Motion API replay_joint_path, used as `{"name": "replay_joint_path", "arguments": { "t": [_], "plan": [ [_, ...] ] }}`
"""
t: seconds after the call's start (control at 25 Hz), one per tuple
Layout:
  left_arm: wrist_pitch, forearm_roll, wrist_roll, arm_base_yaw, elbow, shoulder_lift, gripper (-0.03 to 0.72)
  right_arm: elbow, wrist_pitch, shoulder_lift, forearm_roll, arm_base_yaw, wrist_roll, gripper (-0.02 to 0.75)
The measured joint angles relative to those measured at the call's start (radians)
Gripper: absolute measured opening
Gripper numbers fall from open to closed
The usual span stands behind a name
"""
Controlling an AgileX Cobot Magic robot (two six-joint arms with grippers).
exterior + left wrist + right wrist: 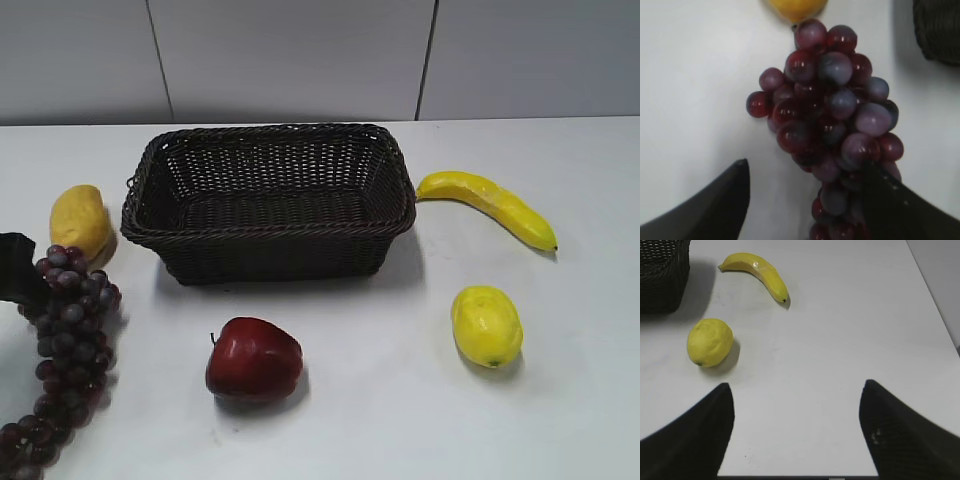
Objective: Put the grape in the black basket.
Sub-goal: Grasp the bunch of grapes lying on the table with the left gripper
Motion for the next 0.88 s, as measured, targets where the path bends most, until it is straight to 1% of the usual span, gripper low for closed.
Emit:
{"name": "replay_joint_path", "arguments": {
  "t": [0.08, 0.28, 0.48, 0.56, 0.64, 0.72, 0.76, 0.84, 0.88],
  "plan": [
    [-0.036, -0.017, 0.019, -0.012, 0.000, 0.033, 0.660, 0.000, 0.000, 0.000, 0.000, 0.000, 0.000, 0.593],
    [-0.127, -0.027, 0.030, -0.073, -0.001, 0.100, 0.660, 0.000, 0.000, 0.000, 0.000, 0.000, 0.000, 0.593],
    [-0.164, -0.036, 0.032, -0.111, -0.002, 0.168, 0.657, 0.000, 0.000, 0.000, 0.000, 0.000, 0.000, 0.593],
    [-0.174, -0.047, 0.032, -0.113, -0.003, 0.184, 0.637, 0.000, 0.000, 0.000, 0.000, 0.000, 0.000, 0.593],
    [-0.181, -0.060, 0.032, -0.113, -0.003, 0.185, 0.600, 0.000, 0.000, 0.000, 0.000, 0.000, 0.000, 0.593],
    [-0.189, -0.070, 0.032, -0.114, -0.003, 0.185, 0.515, 0.000, 0.000, 0.000, 0.000, 0.000, 0.000, 0.593],
    [-0.194, -0.073, 0.032, -0.114, -0.003, 0.185, 0.448, 0.000, 0.000, 0.000, 0.000, 0.000, 0.000, 0.593],
    [-0.198, -0.077, 0.032, -0.114, -0.003, 0.185, 0.265, 0.000, 0.000, 0.000, 0.000, 0.000, 0.000, 0.593],
    [-0.196, -0.078, 0.032, -0.114, -0.005, 0.185, 0.193, 0.000, 0.000, 0.000, 0.000, 0.000, 0.000, 0.593]
  ]
}}
